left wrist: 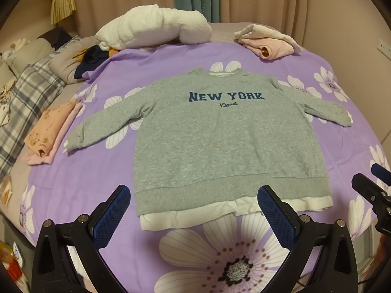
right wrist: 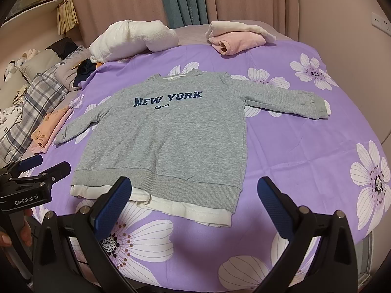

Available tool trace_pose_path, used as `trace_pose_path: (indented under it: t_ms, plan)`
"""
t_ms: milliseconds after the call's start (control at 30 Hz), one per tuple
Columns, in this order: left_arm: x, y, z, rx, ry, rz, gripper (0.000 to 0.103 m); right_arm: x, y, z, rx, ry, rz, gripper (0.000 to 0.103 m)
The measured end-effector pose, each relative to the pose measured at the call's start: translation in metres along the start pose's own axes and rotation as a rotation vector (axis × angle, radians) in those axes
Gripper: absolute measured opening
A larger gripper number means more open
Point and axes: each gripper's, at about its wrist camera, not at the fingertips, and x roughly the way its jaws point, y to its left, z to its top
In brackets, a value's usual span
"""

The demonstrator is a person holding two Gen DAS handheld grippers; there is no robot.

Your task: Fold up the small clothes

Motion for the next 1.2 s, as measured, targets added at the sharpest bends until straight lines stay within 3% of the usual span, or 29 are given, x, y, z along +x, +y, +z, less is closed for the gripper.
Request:
trace_pose_path:
  t_ms: [867,1033,1200]
  plan:
    - [0.000,-0.003,0.005,-0.003,-0.030,-0.015,0.103,-0.001,-0.003,0.000,0.033,-0.005,0.023,0.103]
    - [0.008,-0.007,0.008,0.012,0.006,-0.016,0.103,0.003,-0.008,0.001,0.032,-0.028,0.012,0.103]
    - [0.028,-0.007,0.011,-0.038,0.041,-0.088,0.103,0.013,-0.022,0.002,0.102,-0.022,0.075,0.103]
